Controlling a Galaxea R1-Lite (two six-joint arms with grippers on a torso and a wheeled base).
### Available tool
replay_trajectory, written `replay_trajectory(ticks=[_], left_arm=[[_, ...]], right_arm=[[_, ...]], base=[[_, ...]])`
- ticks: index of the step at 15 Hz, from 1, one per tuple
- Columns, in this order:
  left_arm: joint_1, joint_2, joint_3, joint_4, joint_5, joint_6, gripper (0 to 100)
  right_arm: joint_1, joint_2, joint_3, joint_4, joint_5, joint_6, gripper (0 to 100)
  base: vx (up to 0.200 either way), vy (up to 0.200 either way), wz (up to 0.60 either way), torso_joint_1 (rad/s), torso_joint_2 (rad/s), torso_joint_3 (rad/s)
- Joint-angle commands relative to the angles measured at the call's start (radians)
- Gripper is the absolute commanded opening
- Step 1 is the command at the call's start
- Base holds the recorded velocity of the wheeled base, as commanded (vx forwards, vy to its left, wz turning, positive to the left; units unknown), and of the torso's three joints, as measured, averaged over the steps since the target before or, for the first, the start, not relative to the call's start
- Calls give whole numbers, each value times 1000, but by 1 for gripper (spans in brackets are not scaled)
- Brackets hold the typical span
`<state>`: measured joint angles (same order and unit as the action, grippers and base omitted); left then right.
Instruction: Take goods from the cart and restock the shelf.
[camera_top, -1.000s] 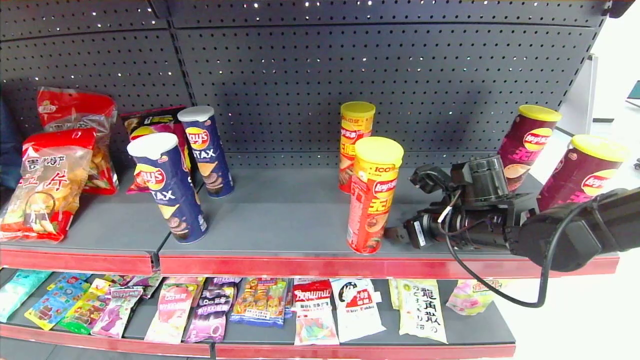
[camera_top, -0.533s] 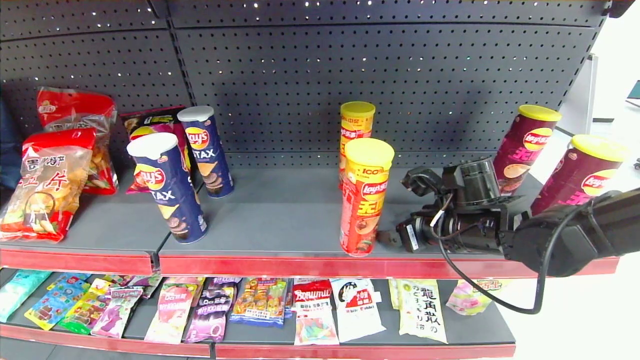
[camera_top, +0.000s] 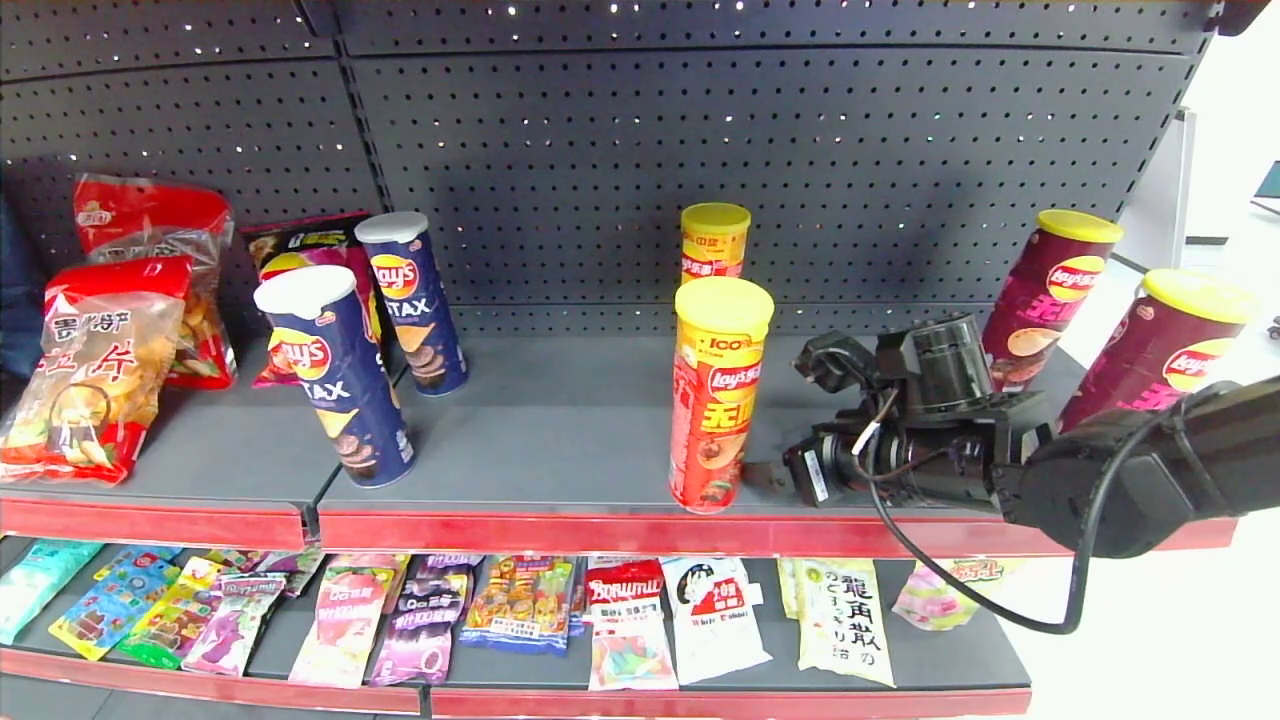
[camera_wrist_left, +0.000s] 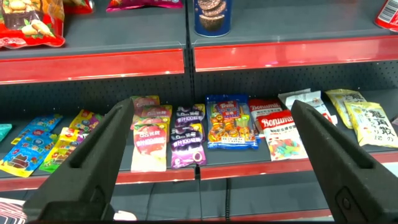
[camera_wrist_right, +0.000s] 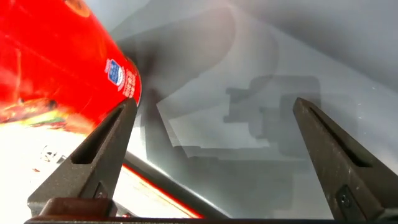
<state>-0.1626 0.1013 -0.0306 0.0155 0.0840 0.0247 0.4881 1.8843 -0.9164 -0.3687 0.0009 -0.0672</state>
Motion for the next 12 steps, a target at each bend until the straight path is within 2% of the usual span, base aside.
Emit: replay_trajectory(ticks=[1,12], left_arm=[[0,2,0,0,0,0,100],[0,2,0,0,0,0,100]], right_arm=[[10,-7,5,1,1,1,100],[47,-17,17,1,-18,29,100]], base=[[0,0,0,0,0,0],[0,0,0,0,0,0]])
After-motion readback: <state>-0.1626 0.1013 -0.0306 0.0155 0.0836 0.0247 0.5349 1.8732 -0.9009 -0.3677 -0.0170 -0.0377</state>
